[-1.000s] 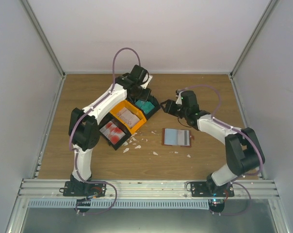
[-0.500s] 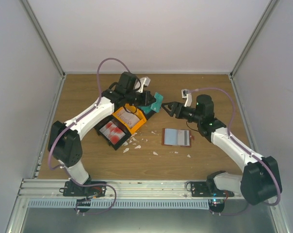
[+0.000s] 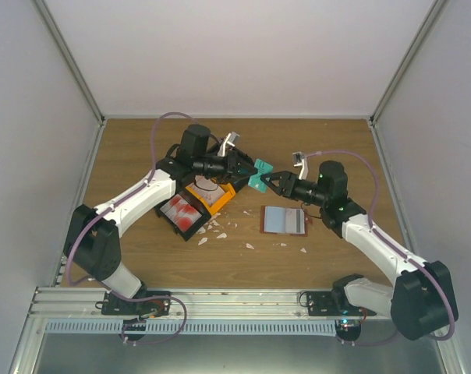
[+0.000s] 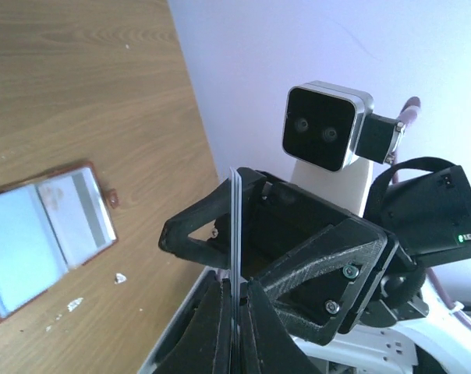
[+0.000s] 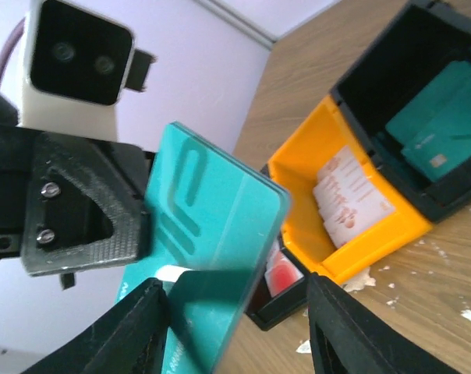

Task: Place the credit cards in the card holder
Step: Place the credit card in the storage box.

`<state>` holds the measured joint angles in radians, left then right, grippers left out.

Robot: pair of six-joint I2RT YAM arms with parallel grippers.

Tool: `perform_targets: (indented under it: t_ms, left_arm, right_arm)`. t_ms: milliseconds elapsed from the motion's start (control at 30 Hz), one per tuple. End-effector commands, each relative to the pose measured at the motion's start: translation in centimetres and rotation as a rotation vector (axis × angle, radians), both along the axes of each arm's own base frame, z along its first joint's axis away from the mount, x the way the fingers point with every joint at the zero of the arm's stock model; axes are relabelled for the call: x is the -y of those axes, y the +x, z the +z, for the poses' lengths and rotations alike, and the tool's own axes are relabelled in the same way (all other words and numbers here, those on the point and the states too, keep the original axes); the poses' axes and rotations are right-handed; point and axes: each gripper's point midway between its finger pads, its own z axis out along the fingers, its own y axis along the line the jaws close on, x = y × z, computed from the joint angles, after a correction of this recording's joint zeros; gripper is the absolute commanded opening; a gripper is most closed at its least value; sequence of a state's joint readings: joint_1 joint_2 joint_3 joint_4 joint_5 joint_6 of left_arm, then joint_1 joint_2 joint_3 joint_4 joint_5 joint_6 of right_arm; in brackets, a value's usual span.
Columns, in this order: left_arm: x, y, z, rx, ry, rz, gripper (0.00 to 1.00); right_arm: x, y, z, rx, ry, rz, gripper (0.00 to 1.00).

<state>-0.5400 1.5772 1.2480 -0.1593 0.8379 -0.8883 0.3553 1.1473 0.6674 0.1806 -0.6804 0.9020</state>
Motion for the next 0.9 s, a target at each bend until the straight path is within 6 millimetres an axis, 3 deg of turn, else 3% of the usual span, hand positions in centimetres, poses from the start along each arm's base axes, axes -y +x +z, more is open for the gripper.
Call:
perform_targets:
  t_ms: [0, 100, 167, 333, 467, 700, 867]
  left_arm:
    - [0.4, -1.9, 4.1, 0.055, -0.129, -0.090, 0.00]
    - [0.2, -2.0, 4.3, 0.071, -0.125, -0.087, 0.00]
    - [-0.1, -1.9, 4.4, 0.083, -0.118, -0.081, 0.01]
    - [-0.3, -2.3, 4.9, 0.123, -0.121, -0.112, 0.23]
    - [-0.4, -2.7, 4.9, 0.175, -0.106, -0.157, 0.31]
    - [-0.7, -3.0, 5.4, 0.237, -0.115, -0.198, 0.30]
    - [-1.3, -2.9, 5.5, 0.257, -0.118, -0.199, 0.36]
  right_arm:
    - [-1.5, -1.7, 1.6, 0.003, 0.100, 0.104, 0.48]
    - [-1.8, -2.0, 2.7, 0.028, 0.153, 0.134, 0.40]
    - [-1.9, -1.8, 3.3, 0.042, 0.172, 0.131, 0.28]
    - [-1.9, -1.1, 4.8, 0.085, 0.191, 0.115, 0.07]
    - [-2.2, -0.6, 5.7, 0.104, 0.193, 0.122, 0.03]
    - [-2.2, -0.5, 5.1, 0.090, 0.172, 0.135, 0.02]
    - [-1.7, -0.7, 5.2, 0.087, 0.199, 0.125, 0.01]
